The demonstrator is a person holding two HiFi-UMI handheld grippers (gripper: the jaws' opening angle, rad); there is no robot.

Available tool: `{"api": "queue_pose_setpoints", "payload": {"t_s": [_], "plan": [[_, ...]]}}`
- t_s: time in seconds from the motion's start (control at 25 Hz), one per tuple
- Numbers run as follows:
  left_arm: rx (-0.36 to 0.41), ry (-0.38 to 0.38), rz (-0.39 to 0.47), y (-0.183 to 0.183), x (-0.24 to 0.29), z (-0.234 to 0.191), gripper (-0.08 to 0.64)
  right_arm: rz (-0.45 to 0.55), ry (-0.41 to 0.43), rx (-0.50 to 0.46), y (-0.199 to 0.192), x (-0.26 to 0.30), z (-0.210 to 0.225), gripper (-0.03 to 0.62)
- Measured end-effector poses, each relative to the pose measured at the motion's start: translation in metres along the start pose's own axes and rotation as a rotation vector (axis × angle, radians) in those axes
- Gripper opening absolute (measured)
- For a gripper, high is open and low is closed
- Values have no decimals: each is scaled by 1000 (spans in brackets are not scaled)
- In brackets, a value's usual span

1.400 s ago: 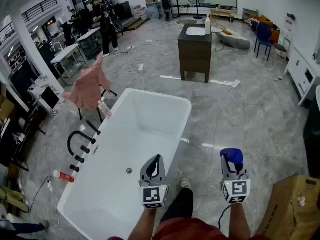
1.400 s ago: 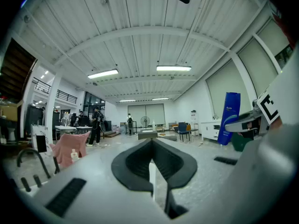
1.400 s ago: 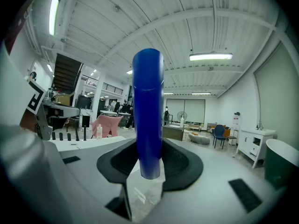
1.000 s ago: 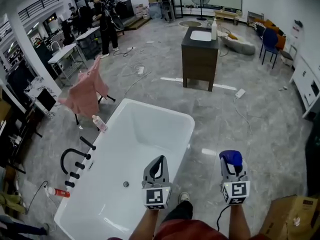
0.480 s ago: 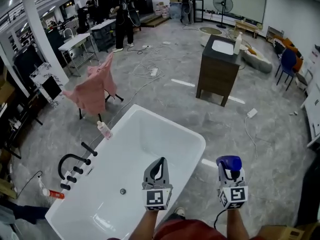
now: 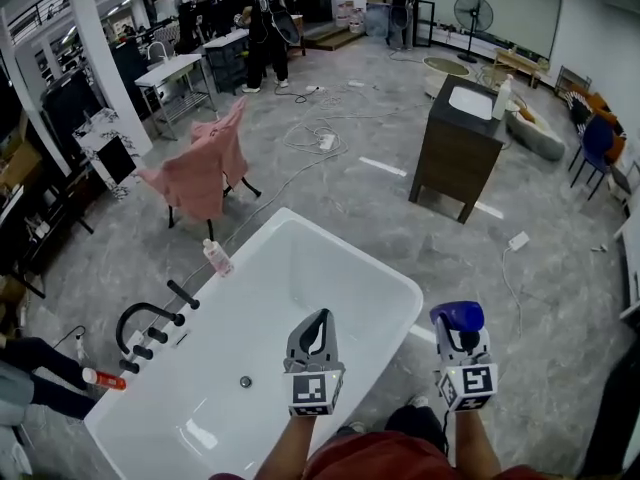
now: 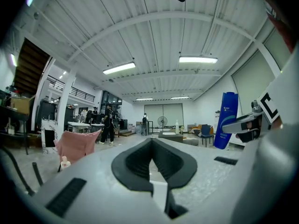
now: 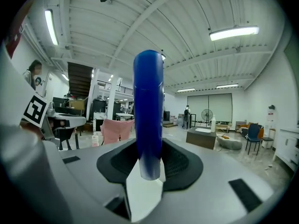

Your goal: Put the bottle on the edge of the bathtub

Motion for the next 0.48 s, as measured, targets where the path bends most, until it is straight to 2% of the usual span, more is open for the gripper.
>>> {"api": "queue_pose_setpoints", "payload": {"t_s": [0.24,0.48], "plan": [[39,36,-13,-18,43,5,5,20,62,9,-12,48,33,150],[96,90,-30,-33,120,30,5,37,129,31,-27,120,106,150]]}}
Point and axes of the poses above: the fingertips, and each gripper's own axes: x forward along the fingers, z to its right, y out of its top, the point moved 8 cm from there along -x, backward along the fingers, and after that the axes turned 9 degrees about z, right-handed, at the moved point
